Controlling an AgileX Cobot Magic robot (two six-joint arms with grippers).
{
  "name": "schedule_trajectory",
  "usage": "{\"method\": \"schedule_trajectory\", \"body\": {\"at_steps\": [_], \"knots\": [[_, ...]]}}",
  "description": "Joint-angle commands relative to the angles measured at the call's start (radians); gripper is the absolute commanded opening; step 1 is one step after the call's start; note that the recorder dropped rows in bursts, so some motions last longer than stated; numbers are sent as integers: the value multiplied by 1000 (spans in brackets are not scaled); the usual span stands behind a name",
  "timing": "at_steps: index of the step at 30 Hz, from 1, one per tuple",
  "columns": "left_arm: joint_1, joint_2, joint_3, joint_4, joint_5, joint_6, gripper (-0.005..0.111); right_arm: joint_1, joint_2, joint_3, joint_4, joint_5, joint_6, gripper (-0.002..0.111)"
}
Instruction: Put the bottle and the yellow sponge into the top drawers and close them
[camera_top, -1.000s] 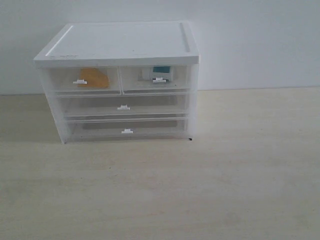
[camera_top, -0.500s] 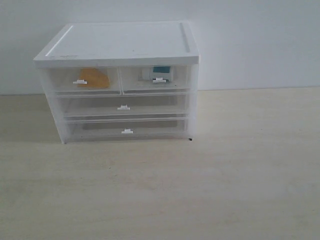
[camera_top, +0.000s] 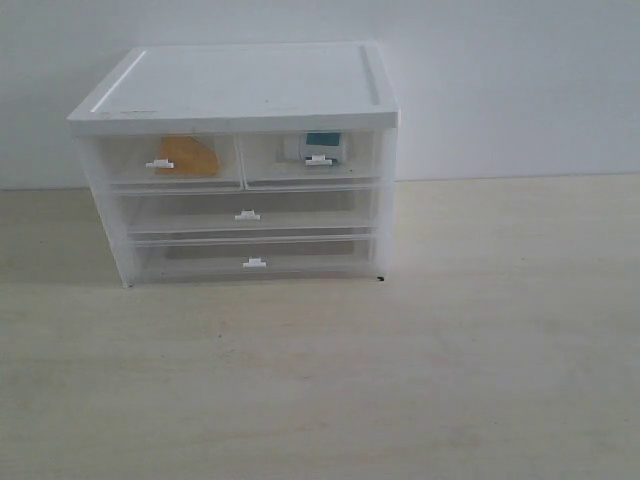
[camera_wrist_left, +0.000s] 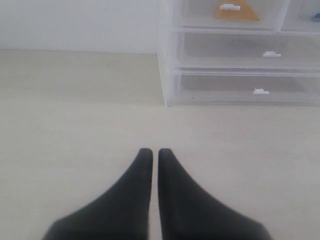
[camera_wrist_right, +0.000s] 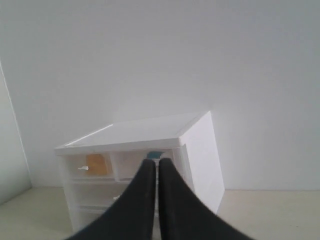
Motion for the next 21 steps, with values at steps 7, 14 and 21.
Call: {"method": "schedule_trajectory", "body": {"at_steps": [7, 14, 21], "knots": [[3, -3, 3, -2, -4, -1, 4, -2, -6, -9, 436, 179, -514, 0], [3, -3, 3, -2, -4, -1, 4, -2, -6, -9, 511, 336, -648, 0], [3, -3, 3, -2, -4, -1, 4, -2, -6, -9, 510, 520, -653, 0]]}}
